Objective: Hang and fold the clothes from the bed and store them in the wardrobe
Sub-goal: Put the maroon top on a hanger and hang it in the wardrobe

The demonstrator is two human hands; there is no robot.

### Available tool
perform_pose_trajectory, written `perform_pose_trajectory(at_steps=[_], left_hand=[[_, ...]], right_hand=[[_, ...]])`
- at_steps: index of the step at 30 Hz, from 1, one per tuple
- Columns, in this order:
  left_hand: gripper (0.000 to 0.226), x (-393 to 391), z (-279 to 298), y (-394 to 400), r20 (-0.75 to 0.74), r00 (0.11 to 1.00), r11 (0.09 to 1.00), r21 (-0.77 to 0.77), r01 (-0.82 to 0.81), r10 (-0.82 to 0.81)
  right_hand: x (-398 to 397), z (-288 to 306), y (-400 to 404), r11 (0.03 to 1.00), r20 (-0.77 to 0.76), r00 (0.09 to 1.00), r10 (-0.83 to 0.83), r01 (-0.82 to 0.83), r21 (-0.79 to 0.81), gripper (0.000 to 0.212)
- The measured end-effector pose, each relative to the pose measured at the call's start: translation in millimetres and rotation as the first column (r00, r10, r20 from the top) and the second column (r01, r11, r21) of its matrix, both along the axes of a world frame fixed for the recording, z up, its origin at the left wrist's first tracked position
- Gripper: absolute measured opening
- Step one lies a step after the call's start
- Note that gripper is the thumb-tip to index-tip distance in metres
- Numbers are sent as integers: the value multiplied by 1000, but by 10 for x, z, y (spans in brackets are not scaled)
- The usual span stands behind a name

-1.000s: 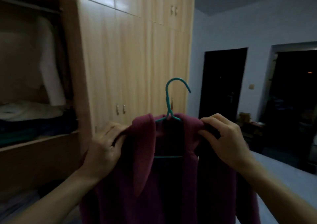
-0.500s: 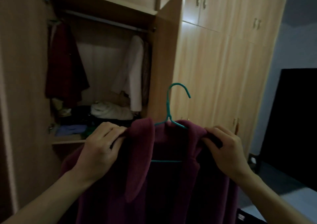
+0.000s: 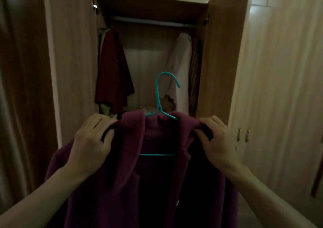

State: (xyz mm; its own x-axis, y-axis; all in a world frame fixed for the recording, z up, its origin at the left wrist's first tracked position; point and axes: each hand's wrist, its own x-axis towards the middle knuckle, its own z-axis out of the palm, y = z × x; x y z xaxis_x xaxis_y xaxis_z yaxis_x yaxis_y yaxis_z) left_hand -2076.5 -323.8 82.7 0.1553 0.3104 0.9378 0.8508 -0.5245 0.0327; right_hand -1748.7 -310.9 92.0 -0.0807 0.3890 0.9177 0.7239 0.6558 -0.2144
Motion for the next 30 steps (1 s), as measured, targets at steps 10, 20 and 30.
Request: perform_pose_trajectory(at_steps=[10,20,30], left_hand=[[19,122,549,1129,-21,992,991,53,-126,127],[20,-69,928,2245,-53,977,963,190,-191,204],[22,-678,1258,3564,-23,970,894,395,-214,242]], right_hand=[[69,520,1695,987,34,989,144,-146,70,21],[-152,988,3027,977,46,991,126,-132,168,22],[-794,1281,4262,935,-2,992,125,-117,334,17]])
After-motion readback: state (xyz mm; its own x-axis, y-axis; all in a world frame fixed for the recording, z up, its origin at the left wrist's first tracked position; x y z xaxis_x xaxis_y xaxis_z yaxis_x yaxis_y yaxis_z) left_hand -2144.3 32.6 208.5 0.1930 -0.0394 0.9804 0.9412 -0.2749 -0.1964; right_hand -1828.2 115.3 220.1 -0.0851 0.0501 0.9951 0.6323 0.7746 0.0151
